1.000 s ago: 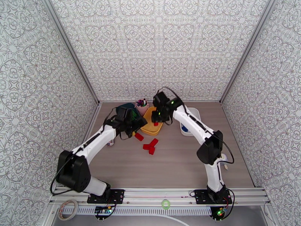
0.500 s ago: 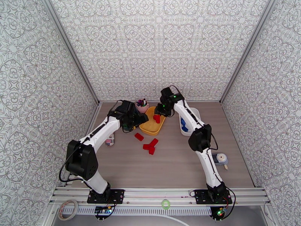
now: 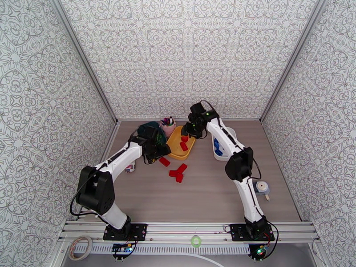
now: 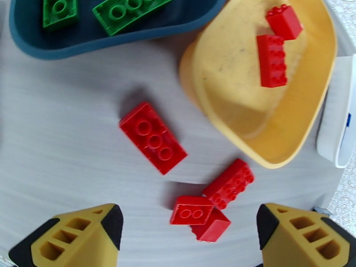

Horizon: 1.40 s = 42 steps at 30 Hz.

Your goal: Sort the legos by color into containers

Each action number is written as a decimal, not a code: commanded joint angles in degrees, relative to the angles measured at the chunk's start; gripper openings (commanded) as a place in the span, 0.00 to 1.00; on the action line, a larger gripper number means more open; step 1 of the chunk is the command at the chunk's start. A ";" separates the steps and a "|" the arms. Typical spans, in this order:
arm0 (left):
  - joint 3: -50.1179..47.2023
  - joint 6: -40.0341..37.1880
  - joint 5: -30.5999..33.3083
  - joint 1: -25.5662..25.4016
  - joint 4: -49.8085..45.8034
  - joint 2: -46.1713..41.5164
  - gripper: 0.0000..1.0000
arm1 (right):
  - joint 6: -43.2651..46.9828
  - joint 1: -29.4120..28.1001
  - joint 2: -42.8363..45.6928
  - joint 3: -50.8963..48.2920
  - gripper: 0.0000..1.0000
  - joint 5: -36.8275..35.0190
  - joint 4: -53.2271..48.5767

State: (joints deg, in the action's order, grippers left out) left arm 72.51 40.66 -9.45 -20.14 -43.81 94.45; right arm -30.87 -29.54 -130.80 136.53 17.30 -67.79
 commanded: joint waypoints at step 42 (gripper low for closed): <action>2.54 -5.60 9.07 -23.61 -3.95 15.09 0.51 | -7.58 -3.60 53.48 -73.55 0.58 -7.72 16.18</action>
State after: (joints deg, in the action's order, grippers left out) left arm 74.15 35.90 -1.69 -44.14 -45.56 108.57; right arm -37.78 -32.69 -77.93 63.68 9.82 -52.27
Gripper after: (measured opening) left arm 0.529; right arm 0.579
